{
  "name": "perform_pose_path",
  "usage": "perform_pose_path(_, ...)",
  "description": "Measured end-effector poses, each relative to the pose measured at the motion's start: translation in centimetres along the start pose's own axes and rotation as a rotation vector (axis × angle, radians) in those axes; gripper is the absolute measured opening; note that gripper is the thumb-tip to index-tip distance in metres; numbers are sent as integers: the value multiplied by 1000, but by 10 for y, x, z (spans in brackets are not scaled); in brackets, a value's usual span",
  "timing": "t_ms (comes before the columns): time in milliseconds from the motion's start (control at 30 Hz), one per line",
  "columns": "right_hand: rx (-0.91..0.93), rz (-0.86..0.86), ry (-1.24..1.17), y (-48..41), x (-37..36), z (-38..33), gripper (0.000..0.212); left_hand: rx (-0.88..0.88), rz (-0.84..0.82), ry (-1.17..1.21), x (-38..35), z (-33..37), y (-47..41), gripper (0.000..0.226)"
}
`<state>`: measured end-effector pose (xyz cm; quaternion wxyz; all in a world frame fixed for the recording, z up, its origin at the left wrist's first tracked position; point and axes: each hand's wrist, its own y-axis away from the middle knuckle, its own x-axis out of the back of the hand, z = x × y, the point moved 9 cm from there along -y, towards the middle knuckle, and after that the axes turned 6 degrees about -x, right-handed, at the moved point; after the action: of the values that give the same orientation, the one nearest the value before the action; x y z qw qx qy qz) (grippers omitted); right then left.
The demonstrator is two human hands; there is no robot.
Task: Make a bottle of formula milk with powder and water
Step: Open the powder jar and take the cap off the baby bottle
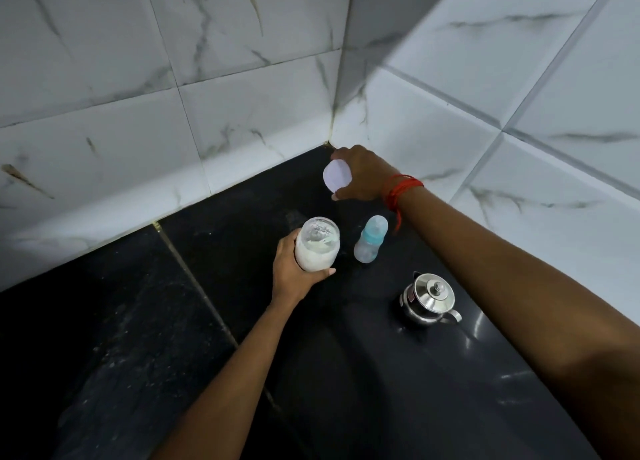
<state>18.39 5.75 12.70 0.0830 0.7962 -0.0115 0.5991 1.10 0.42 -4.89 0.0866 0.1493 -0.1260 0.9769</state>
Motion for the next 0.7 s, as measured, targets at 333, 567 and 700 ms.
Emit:
perform_pose_path(333,-118,-327,193,-75,-144,33,78,37,-34,-6,-7,-44,-14,99)
perform_pose_path(567,-87,-286,313,-93,-173,32,75,-2,-52,-9,-12,-54,-15,101)
perform_pose_path(700,-68,-280,307,-91,-177,33,71,-1,-63,-24,-14,-58,-18,101)
